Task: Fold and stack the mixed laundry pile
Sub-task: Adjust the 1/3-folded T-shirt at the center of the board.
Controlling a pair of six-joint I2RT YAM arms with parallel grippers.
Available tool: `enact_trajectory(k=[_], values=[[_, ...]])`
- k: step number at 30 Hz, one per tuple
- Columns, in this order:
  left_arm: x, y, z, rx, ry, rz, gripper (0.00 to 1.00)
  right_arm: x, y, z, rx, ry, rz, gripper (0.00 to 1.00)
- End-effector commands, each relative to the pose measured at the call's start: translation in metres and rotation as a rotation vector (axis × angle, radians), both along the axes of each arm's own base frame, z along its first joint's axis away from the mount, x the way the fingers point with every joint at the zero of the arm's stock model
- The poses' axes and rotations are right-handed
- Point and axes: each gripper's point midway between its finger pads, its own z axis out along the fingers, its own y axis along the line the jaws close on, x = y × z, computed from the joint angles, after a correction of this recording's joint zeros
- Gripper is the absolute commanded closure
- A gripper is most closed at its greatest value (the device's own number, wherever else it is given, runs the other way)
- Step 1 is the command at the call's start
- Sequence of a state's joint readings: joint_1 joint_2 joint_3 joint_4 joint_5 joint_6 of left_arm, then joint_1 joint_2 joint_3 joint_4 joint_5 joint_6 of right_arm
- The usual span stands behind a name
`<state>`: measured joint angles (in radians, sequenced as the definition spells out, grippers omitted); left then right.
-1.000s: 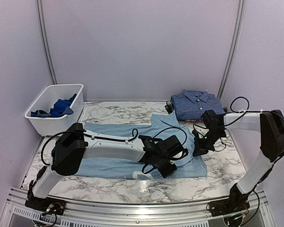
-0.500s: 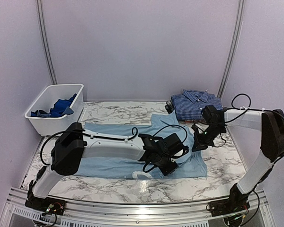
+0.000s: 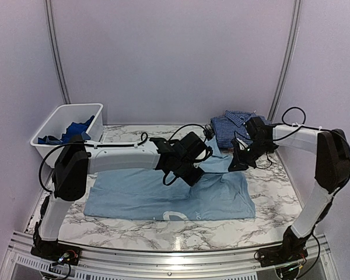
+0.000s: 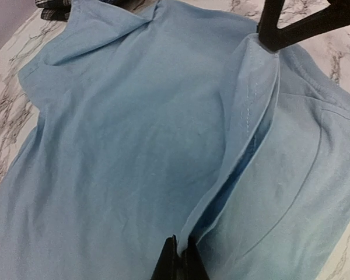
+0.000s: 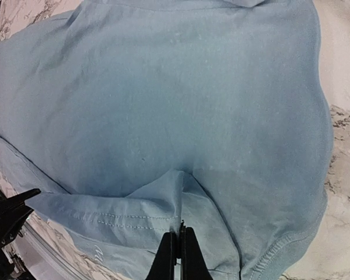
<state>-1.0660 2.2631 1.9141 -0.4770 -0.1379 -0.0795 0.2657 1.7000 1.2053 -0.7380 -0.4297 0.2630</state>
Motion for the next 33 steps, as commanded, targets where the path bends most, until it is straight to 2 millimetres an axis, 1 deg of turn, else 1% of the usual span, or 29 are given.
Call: enact_trajectory(k=[1, 4, 9, 12, 15, 16, 18, 19, 21, 22, 23, 24, 26, 28, 29, 30, 31, 33], values=[[0.010, 0.021, 0.005, 0.056, -0.046, 0.021, 1.00, 0.022, 0.014, 0.010, 0.065, -0.027, -0.024, 1.00], [0.020, 0.026, -0.003, 0.085, -0.068, 0.034, 0.98, 0.027, 0.017, 0.005, 0.075, -0.015, -0.036, 1.00], [0.034, 0.035, -0.014, 0.119, -0.078, 0.058, 1.00, 0.038, 0.023, 0.001, 0.096, -0.008, -0.050, 1.00], [0.038, 0.040, -0.018, 0.124, -0.069, 0.059, 1.00, 0.044, 0.028, -0.003, 0.096, -0.001, -0.046, 1.00], [0.037, 0.043, -0.025, 0.127, -0.048, 0.055, 1.00, 0.051, 0.031, -0.006, 0.099, 0.004, -0.048, 1.00], [0.038, 0.044, -0.028, 0.135, -0.052, 0.060, 0.98, 0.054, 0.032, -0.006, 0.098, 0.001, -0.049, 1.00], [0.045, 0.050, -0.033, 0.156, -0.068, 0.095, 0.91, 0.058, 0.034, -0.006, 0.104, -0.001, -0.050, 1.00], [0.051, 0.056, -0.033, 0.160, -0.074, 0.132, 0.84, 0.061, 0.036, -0.005, 0.108, -0.003, -0.048, 0.95], [0.063, 0.069, -0.029, 0.144, -0.070, 0.217, 0.70, 0.065, 0.037, 0.001, 0.110, -0.013, -0.045, 0.79], [0.068, 0.076, -0.026, 0.127, -0.058, 0.257, 0.62, 0.068, 0.036, 0.006, 0.104, -0.029, -0.044, 0.73], [0.073, 0.083, -0.020, 0.103, -0.053, 0.292, 0.54, 0.070, 0.035, 0.012, 0.096, -0.042, -0.042, 0.67], [0.076, 0.090, -0.014, 0.081, -0.048, 0.325, 0.48, 0.072, 0.033, 0.020, 0.091, -0.067, -0.036, 0.63], [0.080, 0.102, 0.004, 0.032, -0.059, 0.364, 0.34, 0.070, 0.027, 0.034, 0.077, -0.104, -0.029, 0.60], [0.079, 0.110, 0.023, -0.014, -0.067, 0.385, 0.17, 0.058, 0.023, 0.040, 0.070, -0.115, -0.009, 0.60], [0.075, 0.113, 0.029, -0.035, -0.062, 0.388, 0.08, 0.049, 0.023, 0.042, 0.078, -0.112, 0.004, 0.60], [0.071, 0.116, 0.033, -0.052, -0.047, 0.389, 0.02, 0.038, 0.025, 0.040, 0.091, -0.099, 0.018, 0.60], [0.064, 0.118, 0.036, -0.069, -0.024, 0.383, 0.01, 0.028, 0.027, 0.042, 0.107, -0.100, 0.031, 0.60], [0.050, 0.124, 0.036, -0.095, 0.026, 0.377, 0.01, 0.006, 0.033, 0.036, 0.126, -0.078, 0.059, 0.60]])
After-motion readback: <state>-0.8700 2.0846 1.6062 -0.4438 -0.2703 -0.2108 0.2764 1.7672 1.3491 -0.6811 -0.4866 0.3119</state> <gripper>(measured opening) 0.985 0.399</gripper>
